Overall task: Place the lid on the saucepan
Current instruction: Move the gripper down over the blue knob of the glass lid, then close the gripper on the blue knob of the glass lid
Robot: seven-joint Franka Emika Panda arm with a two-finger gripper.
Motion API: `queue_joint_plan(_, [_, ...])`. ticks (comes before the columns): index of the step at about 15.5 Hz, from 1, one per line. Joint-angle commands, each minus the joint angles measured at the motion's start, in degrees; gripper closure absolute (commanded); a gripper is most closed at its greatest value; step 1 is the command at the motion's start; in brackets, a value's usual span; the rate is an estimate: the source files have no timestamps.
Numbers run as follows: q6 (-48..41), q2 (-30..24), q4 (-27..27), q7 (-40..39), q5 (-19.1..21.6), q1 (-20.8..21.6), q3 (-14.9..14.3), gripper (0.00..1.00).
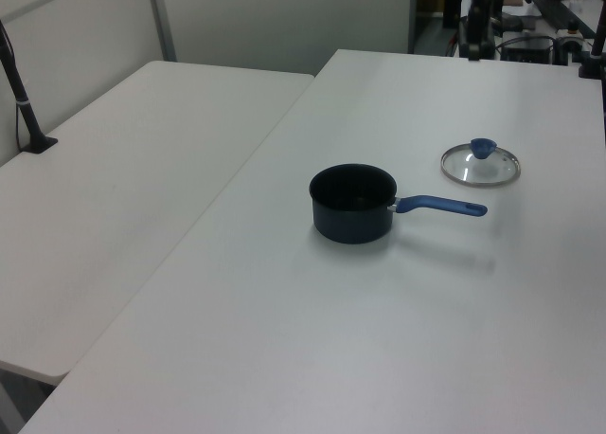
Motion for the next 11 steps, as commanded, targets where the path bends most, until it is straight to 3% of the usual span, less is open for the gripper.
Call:
queue_joint_plan(1, [5.6, 0.1, -9.3, -1.2, -2.7, -0.7, -2.2, 0.0])
queue_joint_plan(5, [18.8, 1.2, -18.5, -1.1, -2.7, -1.0, -4.8, 0.0])
queue_joint_plan(8, [25.1, 2.6, -22.6, -1.0, -2.3, -1.1, -6.2, 0.0])
queue_joint_plan(11, [29.7, 9.3, -23.0, 8.9, -1.7, -0.6, -6.4, 0.0])
